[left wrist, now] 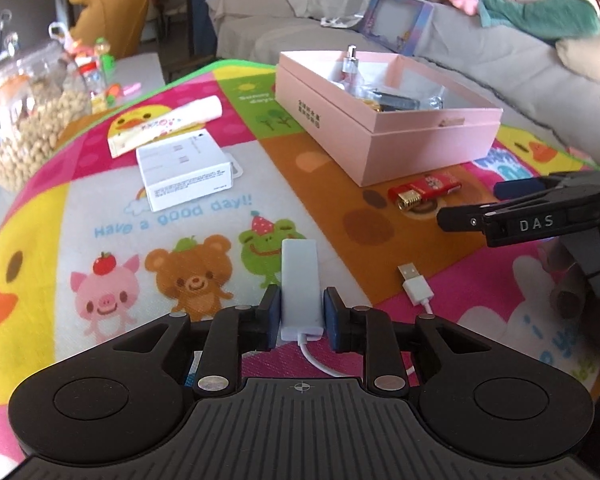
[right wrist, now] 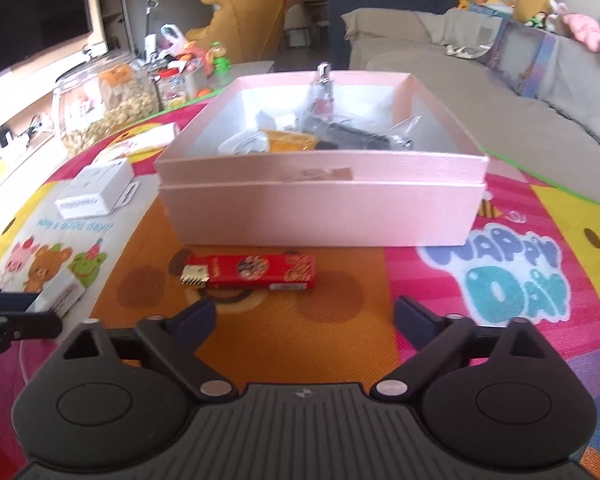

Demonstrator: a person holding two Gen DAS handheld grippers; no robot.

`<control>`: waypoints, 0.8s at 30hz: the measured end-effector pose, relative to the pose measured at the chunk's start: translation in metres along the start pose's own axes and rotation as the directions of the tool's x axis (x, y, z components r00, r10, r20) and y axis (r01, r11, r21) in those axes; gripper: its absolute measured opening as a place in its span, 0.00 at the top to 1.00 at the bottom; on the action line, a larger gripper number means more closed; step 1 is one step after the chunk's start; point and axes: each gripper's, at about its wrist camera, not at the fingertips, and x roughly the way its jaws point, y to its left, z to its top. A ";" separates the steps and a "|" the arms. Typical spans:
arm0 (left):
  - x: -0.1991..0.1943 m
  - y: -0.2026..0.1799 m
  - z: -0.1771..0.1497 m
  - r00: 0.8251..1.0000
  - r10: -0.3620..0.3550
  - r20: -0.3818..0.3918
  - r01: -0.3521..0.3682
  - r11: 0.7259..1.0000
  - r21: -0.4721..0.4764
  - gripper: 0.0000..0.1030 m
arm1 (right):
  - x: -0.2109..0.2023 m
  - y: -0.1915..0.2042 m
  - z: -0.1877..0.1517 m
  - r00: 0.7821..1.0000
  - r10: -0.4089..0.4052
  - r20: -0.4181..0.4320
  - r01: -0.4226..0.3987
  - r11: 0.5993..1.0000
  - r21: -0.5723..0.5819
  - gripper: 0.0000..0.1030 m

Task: Organize rigid objects

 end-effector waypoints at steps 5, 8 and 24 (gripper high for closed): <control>-0.002 -0.002 -0.007 0.999 0.020 0.041 -0.019 1.000 -0.021 0.75 | 0.002 0.012 0.004 0.999 -0.020 -0.036 0.019 0.999 -0.040 0.00; -0.003 -0.004 -0.011 0.998 0.031 0.063 -0.029 0.999 -0.035 0.76 | 0.005 0.017 0.008 0.999 0.015 -0.032 -0.016 0.999 -0.032 0.00; -0.008 -0.014 -0.018 0.992 0.070 0.101 -0.068 0.997 -0.024 0.76 | -0.021 0.032 0.017 0.999 -0.028 -0.028 0.025 0.995 -0.095 0.21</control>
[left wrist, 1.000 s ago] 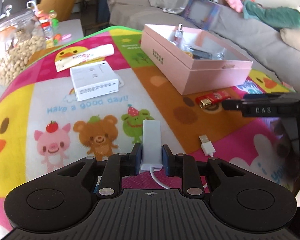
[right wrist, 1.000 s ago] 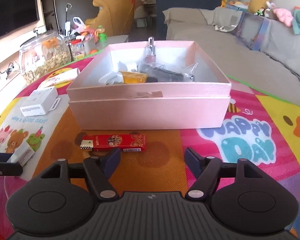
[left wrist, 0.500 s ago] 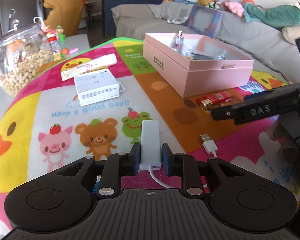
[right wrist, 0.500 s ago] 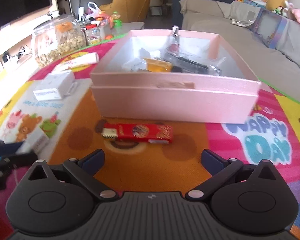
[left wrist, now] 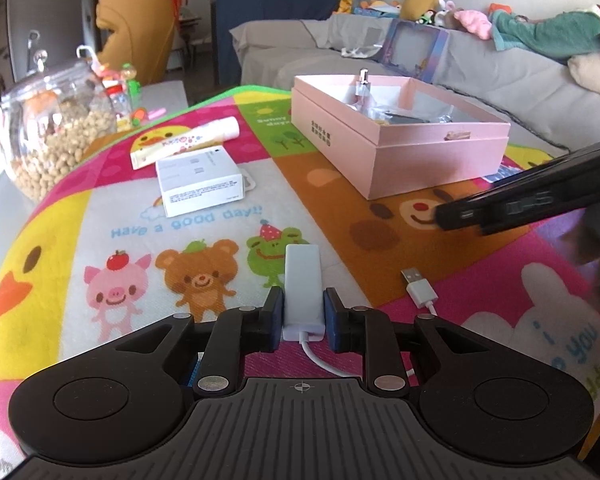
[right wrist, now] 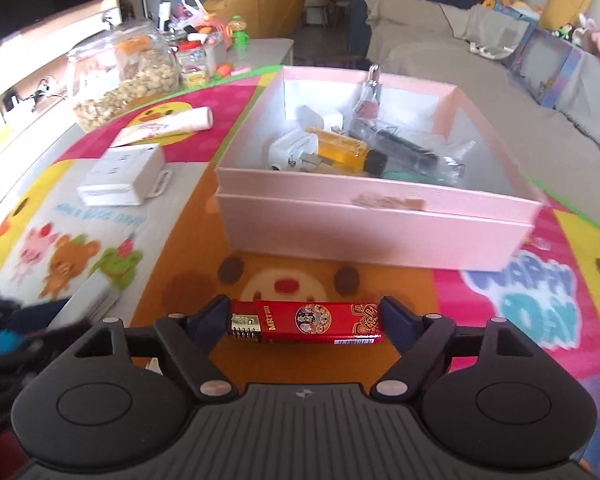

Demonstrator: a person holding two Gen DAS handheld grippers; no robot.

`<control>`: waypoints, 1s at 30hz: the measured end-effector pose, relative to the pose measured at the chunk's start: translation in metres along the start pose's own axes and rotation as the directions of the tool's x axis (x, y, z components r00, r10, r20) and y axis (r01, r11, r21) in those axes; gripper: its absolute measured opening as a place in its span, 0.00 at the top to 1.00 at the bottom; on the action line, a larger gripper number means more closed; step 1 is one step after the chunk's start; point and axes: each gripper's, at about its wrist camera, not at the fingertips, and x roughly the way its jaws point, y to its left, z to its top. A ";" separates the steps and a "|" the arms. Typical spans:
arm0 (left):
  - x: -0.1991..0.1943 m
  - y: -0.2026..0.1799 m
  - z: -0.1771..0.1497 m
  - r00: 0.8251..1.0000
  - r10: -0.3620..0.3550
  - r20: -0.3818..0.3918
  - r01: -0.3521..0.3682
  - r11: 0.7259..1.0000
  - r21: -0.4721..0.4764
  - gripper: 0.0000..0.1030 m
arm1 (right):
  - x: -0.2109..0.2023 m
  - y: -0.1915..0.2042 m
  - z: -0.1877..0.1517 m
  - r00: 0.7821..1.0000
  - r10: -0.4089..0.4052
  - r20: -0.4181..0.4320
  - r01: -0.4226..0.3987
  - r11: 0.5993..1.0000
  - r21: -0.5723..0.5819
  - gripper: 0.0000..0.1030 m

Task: Organize rigid objects
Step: 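Drop the white adapter into the pink box with the left tool while the right drops the lighter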

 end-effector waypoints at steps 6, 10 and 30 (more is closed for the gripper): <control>-0.015 -0.019 -0.001 0.987 -0.156 -0.027 0.156 0.988 0.003 0.76 | -0.046 -0.015 -0.018 0.992 -0.089 0.090 0.092 0.995 -0.037 0.21; -0.032 -0.032 0.015 0.978 -0.206 0.008 0.206 0.978 0.022 0.76 | -0.069 -0.024 -0.024 0.984 -0.098 0.149 0.103 0.994 -0.026 0.21; -0.012 -0.045 0.223 0.914 -0.224 0.338 0.257 0.965 -0.056 0.74 | -0.095 -0.037 -0.058 0.957 -0.028 0.288 0.034 0.999 -0.017 0.21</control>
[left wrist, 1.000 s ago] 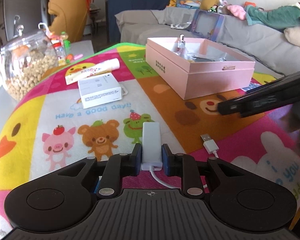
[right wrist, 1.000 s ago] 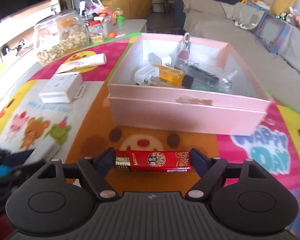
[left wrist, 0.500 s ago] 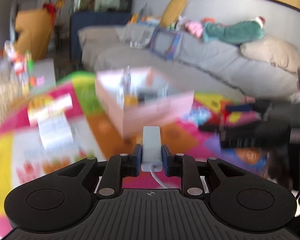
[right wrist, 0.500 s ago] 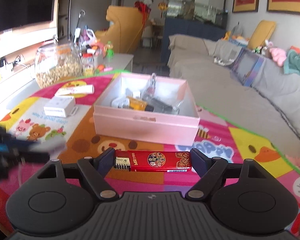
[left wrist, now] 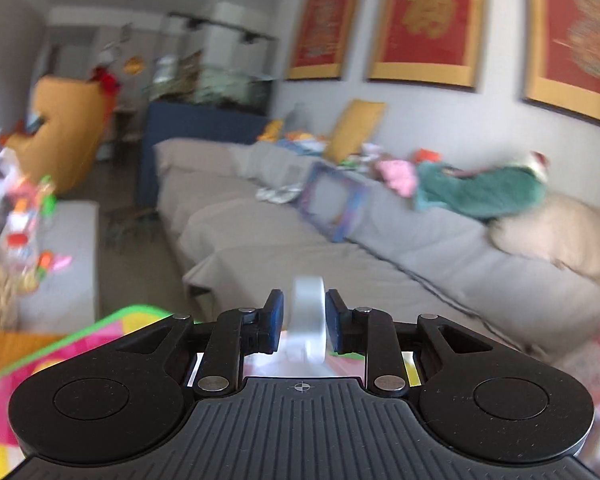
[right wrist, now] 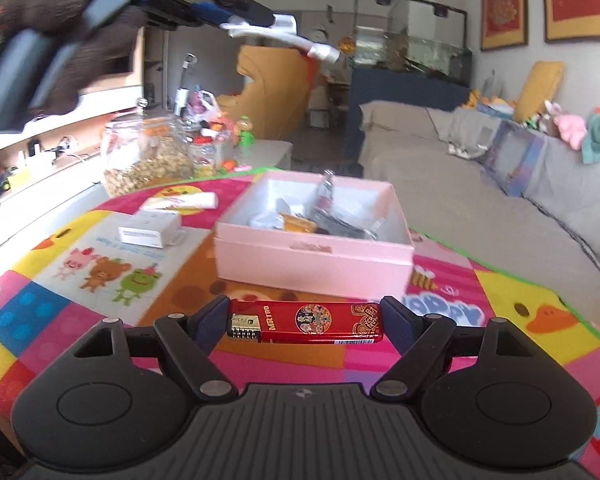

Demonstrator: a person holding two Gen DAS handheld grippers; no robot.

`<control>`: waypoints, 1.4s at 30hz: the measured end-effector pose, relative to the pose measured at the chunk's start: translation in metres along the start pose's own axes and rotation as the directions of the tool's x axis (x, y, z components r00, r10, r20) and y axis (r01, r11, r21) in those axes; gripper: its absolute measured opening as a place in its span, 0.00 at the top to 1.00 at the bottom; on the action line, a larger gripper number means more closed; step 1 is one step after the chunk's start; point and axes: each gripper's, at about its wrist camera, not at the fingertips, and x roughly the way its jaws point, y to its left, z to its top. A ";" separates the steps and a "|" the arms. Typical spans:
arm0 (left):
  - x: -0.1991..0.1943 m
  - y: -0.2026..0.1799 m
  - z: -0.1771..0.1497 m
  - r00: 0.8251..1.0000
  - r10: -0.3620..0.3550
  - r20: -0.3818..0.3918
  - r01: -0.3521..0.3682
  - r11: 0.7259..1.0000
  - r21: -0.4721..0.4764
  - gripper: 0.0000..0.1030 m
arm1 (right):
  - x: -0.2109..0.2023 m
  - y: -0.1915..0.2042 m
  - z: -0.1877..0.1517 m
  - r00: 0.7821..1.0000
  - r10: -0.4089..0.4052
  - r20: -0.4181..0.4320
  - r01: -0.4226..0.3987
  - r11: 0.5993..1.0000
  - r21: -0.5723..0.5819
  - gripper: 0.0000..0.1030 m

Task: Organize rigid objects
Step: 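Drop the white adapter into the pink box with the left tool while the right drops the lighter, then grasp the white cable box with the right tool while the left tool grasps the cream tube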

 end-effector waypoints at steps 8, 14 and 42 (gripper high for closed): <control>-0.001 0.033 -0.066 0.960 0.102 -0.260 -0.121 0.991 -0.058 0.75 | 0.012 -0.017 -0.006 0.998 -0.035 -0.051 0.037 0.998 0.041 0.21; -0.053 0.049 -0.147 0.872 0.191 -0.450 -0.202 0.979 0.025 0.75 | 0.017 -0.019 0.033 0.999 -0.046 0.014 0.045 0.999 0.024 0.21; -0.113 0.181 -0.173 0.893 0.289 -0.345 -0.371 0.906 -0.202 0.75 | 0.224 0.140 0.177 0.918 0.281 -0.281 -0.303 0.952 -0.038 0.19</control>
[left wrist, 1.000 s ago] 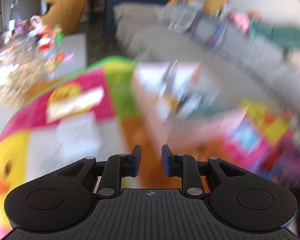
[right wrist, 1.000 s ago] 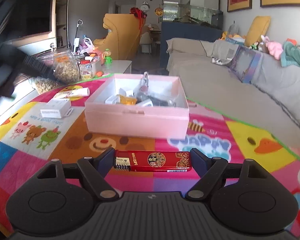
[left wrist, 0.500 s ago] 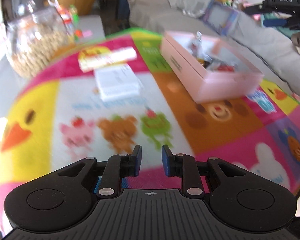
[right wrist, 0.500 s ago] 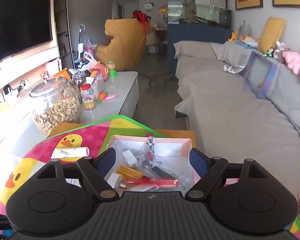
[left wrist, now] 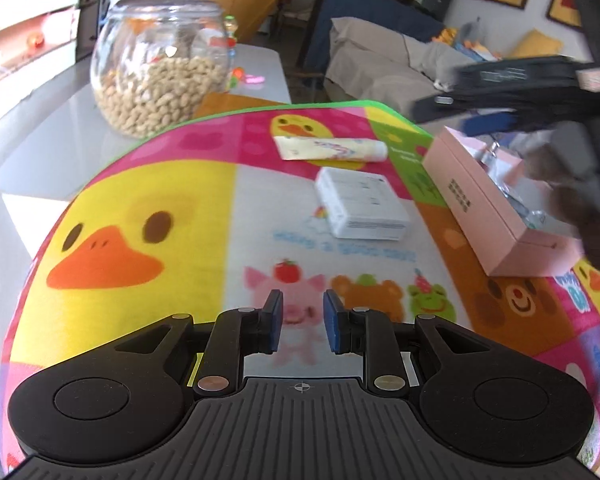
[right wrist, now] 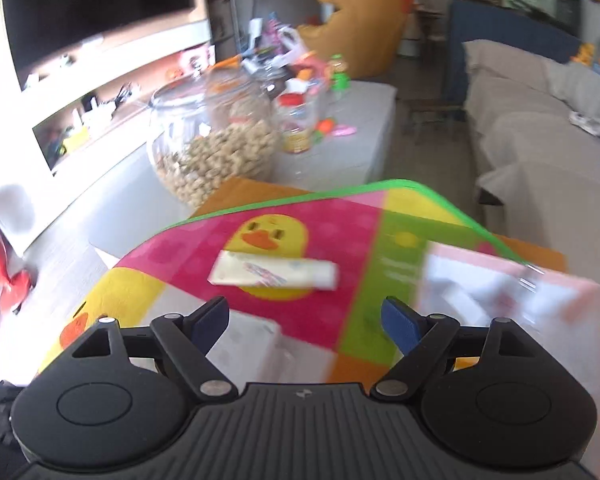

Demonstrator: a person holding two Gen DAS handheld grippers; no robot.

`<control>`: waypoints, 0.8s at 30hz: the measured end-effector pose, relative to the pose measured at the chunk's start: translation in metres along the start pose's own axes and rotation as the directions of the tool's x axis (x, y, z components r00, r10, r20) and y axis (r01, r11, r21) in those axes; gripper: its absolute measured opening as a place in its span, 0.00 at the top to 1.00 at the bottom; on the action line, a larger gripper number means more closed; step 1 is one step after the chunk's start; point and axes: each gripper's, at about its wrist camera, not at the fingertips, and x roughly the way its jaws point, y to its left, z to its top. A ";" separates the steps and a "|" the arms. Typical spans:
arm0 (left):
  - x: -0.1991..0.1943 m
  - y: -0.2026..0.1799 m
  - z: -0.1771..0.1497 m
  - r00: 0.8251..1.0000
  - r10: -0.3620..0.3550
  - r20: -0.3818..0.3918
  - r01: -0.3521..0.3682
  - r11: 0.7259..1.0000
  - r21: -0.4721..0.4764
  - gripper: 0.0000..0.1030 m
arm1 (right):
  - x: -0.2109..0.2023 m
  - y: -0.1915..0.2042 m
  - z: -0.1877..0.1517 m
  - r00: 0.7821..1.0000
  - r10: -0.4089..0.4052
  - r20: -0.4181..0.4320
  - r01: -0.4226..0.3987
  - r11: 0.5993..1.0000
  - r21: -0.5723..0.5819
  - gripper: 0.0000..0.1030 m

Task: Organize rigid objects
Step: 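Grasp the white cable box with the right tool while the left tool grasps the cream tube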

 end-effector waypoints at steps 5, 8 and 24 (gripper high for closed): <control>-0.003 0.021 -0.006 1.000 -0.025 0.006 0.025 1.000 -0.017 0.76 | 0.075 0.024 0.031 0.997 -0.064 -0.049 0.059 0.994 -0.091 0.19; -0.003 0.029 -0.007 0.999 -0.042 0.009 0.042 0.998 -0.042 0.76 | 0.113 0.022 0.044 0.989 -0.111 -0.098 0.102 0.990 -0.093 0.19; -0.007 0.010 -0.004 0.995 -0.093 0.043 0.093 0.996 -0.007 0.76 | 0.049 0.028 -0.043 0.958 0.139 -0.250 -0.147 0.989 -0.017 0.64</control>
